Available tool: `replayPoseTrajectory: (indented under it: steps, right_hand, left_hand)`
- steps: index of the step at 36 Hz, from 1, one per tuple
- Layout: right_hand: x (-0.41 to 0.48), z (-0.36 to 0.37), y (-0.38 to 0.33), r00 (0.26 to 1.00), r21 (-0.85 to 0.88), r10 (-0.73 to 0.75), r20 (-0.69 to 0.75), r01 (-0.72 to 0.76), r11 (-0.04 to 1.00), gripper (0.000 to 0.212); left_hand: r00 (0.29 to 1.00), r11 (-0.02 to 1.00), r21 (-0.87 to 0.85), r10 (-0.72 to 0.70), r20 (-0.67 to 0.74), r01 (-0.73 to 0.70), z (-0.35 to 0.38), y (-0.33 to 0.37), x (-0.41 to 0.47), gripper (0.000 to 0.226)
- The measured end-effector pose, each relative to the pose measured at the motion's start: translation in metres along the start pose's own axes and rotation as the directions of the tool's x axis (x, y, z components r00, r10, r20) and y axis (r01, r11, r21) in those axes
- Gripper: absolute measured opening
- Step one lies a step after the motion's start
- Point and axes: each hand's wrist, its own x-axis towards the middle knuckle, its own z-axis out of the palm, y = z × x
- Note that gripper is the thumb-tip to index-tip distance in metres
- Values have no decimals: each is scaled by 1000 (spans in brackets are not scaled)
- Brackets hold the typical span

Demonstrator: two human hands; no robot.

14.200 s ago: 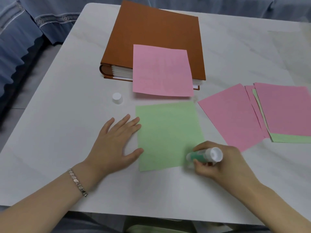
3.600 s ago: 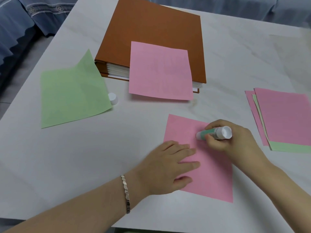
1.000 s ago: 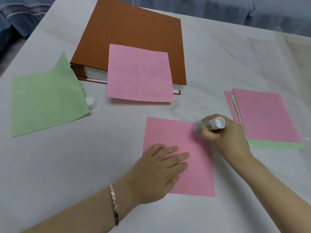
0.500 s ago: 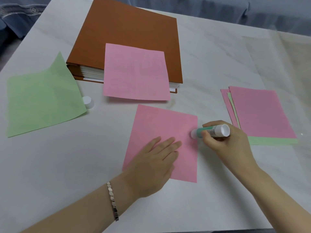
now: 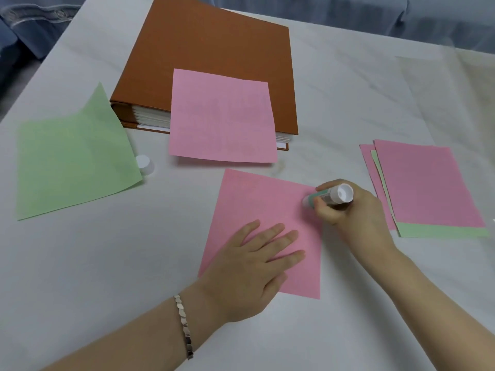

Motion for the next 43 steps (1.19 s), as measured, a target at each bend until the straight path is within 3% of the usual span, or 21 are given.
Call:
replayPoseTrajectory:
  steps: [9,15,19,33,38,43]
  right_hand:
    - [3,-13,-1,993,-20,4,-114,-6,1000,10]
    - [-30,-20,0,996,-78,32,85,-25,997,26]
    - [-32,-18,3,993,-104,41,111,-30,994,24]
    - [13,-11,10,998,-88,4,-68,-10,996,5]
    - [2,-12,4,989,-48,1,-147,-8,999,8]
    - [-34,-16,-3,1000,-41,-17,15,18,999,28]
  left_hand:
    - [1000,1000,-2,-10,4,10,-1,1,-1,42]
    - [1000,1000,-1,-6,-8,6,-1,1,-1,42]
    - [1000,1000,-4,1,-19,-1,-1,1,0,42]
    - [1000,1000,-24,0,-27,-1,0,0,0,39]
    - [992,1000,0,-16,-127,16,1,0,-2,33]
    - [976,988,32,-141,-168,148,4,4,-3,35]
